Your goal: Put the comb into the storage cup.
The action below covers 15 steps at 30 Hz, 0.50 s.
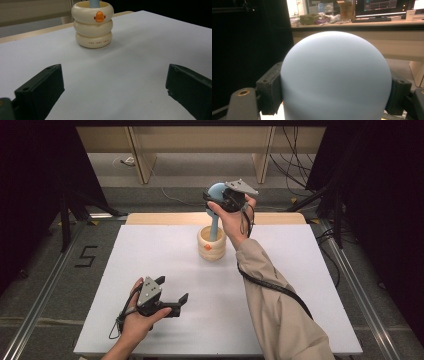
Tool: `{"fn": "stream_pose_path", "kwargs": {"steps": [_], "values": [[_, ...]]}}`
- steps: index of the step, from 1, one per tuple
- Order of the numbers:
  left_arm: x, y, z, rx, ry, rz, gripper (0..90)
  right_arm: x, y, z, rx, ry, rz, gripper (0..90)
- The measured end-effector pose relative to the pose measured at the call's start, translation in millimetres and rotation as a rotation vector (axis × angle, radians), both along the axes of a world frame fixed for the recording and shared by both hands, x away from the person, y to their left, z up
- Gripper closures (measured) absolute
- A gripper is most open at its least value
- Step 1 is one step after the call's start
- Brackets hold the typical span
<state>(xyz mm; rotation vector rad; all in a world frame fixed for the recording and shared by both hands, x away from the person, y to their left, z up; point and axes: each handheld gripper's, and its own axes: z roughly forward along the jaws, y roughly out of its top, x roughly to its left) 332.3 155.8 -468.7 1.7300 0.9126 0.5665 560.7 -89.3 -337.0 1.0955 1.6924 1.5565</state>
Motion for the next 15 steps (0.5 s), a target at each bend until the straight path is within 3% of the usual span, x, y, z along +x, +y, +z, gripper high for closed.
{"fn": "stream_pose_path", "kwargs": {"steps": [15], "values": [[0.0,-0.4,-0.1,0.0,-0.001,-0.002,1.2,1.8,-0.2,-7.3,-0.004,0.014,-0.003,21.1]]}}
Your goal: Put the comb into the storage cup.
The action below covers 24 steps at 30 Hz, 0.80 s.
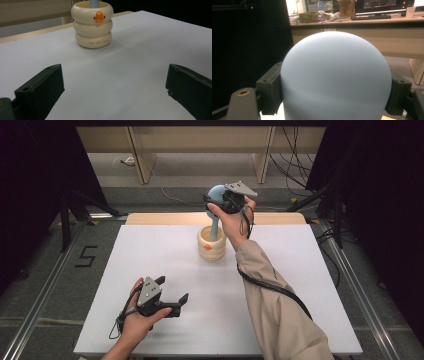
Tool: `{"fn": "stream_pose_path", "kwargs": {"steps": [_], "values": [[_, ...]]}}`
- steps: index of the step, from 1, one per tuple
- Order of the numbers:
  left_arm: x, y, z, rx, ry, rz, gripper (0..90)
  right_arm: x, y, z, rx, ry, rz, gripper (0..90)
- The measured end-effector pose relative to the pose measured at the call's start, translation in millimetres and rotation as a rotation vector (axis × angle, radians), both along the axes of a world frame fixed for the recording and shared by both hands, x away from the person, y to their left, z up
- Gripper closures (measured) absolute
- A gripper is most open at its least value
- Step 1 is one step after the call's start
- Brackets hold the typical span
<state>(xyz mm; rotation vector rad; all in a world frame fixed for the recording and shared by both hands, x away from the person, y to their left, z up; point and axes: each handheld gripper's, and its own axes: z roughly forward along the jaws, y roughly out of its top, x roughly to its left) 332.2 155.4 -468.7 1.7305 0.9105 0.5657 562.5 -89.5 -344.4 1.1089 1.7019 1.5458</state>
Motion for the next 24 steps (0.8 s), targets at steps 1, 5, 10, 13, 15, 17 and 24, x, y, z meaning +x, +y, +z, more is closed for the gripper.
{"fn": "stream_pose_path", "kwargs": {"steps": [1,5,10,13,15,17,24], "values": [[0.1,0.0,0.0,0.0,0.0,0.0,1.2,0.2,0.0,-0.4,0.0,0.0,-0.002,21.1],[0.1,0.0,0.0,0.0,0.0,0.0,1.2,0.3,-0.6,-1.2,-0.005,0.004,-0.003,21.1],[0.0,0.0,0.0,0.0,0.0,0.0,1.2,0.5,-0.1,-2.2,-0.009,0.005,-0.002,21.1],[0.0,0.0,-0.1,0.0,0.0,0.0,1.2,0.4,0.5,-2.5,-0.01,0.006,-0.001,21.1],[0.0,-0.1,-0.2,0.001,0.001,0.0,1.2,0.3,0.7,-3.1,-0.011,0.006,0.001,21.1],[-0.1,-0.2,0.0,0.0,0.0,-0.001,1.2,0.2,0.8,-4.0,-0.011,0.008,0.0,21.1],[0.0,-0.3,-0.2,0.002,0.0,-0.002,1.2,0.8,0.5,-7.2,-0.014,0.013,-0.002,21.1]]}}
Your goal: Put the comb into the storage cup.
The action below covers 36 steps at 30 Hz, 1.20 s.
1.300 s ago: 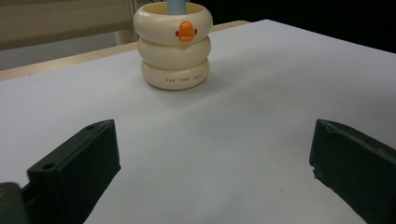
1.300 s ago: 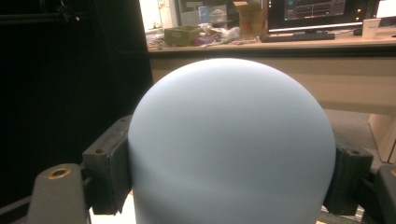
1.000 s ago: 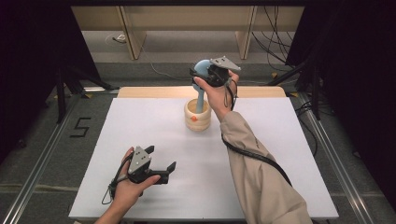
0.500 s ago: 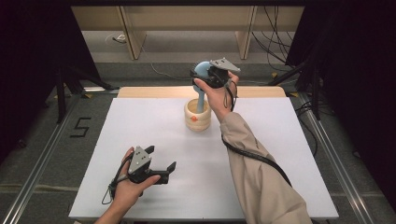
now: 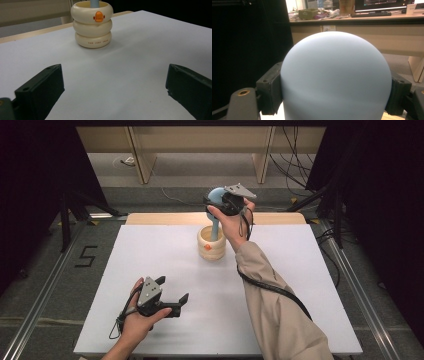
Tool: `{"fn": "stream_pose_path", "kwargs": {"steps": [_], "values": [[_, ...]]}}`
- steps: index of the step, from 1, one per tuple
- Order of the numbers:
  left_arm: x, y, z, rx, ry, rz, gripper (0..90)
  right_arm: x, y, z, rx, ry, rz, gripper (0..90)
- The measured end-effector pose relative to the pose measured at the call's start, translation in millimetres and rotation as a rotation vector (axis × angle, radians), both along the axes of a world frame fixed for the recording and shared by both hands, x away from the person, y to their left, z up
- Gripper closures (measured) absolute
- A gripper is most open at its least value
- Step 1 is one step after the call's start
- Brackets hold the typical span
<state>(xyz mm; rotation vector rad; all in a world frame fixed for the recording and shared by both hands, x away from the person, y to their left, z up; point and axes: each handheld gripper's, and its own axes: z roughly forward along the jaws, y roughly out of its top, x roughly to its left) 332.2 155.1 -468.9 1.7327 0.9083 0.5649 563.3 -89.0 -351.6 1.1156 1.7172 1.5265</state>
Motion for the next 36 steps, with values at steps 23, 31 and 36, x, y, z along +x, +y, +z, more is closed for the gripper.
{"fn": "stream_pose_path", "kwargs": {"steps": [23,31,36], "values": [[0.2,-0.3,-0.2,0.002,0.001,-0.004,1.2,2.4,1.6,-6.5,-0.013,0.006,0.0,21.1],[0.2,-1.3,-1.0,-0.001,0.003,-0.003,1.2,3.0,1.1,-8.2,-0.021,-0.003,-0.004,21.1],[0.3,-1.4,-0.9,-0.001,0.002,-0.004,1.3,2.9,1.5,-9.7,-0.023,0.001,-0.003,21.1]]}}
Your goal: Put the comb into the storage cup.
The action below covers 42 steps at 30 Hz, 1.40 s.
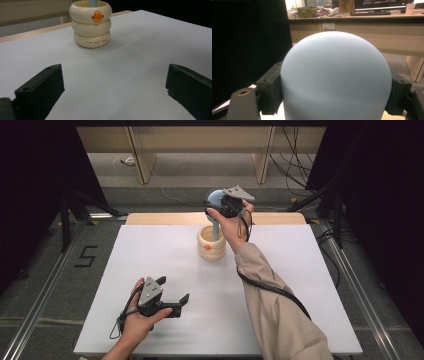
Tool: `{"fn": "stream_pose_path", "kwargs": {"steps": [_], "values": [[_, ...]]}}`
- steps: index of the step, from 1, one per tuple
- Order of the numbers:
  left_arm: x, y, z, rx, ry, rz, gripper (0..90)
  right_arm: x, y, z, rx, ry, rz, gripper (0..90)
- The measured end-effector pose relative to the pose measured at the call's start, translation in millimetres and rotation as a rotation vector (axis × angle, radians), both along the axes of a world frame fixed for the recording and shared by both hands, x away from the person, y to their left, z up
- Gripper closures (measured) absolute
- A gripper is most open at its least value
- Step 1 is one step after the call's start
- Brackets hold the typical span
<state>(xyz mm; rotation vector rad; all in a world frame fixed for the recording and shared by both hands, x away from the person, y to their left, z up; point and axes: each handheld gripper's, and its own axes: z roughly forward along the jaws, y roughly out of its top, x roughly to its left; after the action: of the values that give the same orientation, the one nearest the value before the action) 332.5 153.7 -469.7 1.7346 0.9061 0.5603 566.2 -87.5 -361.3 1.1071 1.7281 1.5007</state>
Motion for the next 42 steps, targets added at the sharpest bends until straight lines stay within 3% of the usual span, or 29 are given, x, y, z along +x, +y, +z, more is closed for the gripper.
{"fn": "stream_pose_path", "kwargs": {"steps": [22,42], "values": [[0.0,-0.4,0.1,0.001,-0.001,-0.001,1.3,1.2,0.9,-7.1,-0.006,0.012,0.001,21.1],[0.4,0.0,-0.1,0.001,0.001,0.003,1.5,-0.6,2.1,-21.0,0.017,-0.014,-0.013,21.1]]}}
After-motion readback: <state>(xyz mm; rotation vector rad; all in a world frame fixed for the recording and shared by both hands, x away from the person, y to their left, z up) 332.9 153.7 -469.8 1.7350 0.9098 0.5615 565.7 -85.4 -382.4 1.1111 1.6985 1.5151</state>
